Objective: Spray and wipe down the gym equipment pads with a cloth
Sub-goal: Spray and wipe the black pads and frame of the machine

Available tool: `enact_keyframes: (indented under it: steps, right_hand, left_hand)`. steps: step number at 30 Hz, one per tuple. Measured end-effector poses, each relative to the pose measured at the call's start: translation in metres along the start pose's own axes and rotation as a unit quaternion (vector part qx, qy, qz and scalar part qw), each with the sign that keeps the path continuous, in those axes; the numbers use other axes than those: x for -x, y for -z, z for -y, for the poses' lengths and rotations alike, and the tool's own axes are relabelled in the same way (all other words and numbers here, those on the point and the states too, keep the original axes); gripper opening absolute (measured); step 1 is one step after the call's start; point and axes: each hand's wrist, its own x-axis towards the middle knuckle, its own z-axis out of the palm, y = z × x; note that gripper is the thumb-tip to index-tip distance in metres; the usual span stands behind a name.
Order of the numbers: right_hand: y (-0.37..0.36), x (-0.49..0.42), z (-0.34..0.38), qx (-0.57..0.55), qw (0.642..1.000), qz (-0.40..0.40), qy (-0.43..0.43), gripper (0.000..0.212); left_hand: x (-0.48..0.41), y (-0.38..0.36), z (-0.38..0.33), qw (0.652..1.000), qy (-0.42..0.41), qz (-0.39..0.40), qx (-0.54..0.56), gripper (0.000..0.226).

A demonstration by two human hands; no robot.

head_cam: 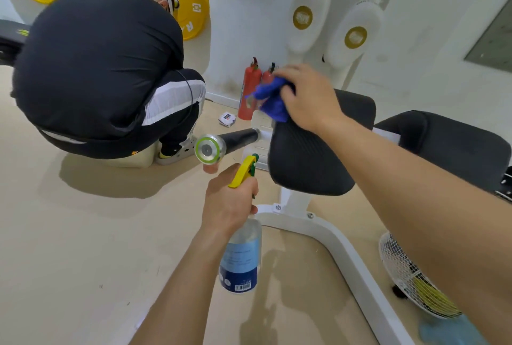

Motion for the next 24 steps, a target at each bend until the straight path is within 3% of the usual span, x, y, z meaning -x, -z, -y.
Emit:
enact_keyframes:
  steps: [3,6,9,12,14,19,24]
  right_hand:
    - [-0.011,0.012,0.015,0.073,0.991,0.042,0.1,0.028]
    - [-0.028,0.055,0.024,0.182,0.955,0.089,0.218,0.023]
    - [-0.046,0.1,0.026,0.199,0.936,0.128,0.259,0.014]
    - [-0.033,0.085,0.022,0.234,0.9,0.176,0.323,0.016]
    - [-0.018,0.053,0.023,0.267,0.899,0.165,0.307,0.023]
    - [-0.013,0.005,0.022,0.299,0.94,0.064,0.153,0.025]
    - [-0.04,0.086,0.02,0.216,0.939,0.093,0.252,0.02]
  left_hand:
    - [-0.003,0.005,0.004,1.0,0.006,0.015,0.021,0.024]
    - [-0.006,0.009,0.007,0.999,0.012,0.017,0.037,0.024]
    - [-0.006,0.013,0.012,0.999,0.004,0.016,0.032,0.014]
    - [-0.004,0.016,0.014,1.0,0.007,0.018,0.021,0.018]
    - [-0.001,0.017,0.016,1.0,0.001,0.019,0.02,0.015]
    - [0.008,0.015,0.016,1.0,-0.005,0.016,0.022,0.023]
    - [0.016,0.014,0.006,0.999,-0.018,0.021,0.016,0.023]
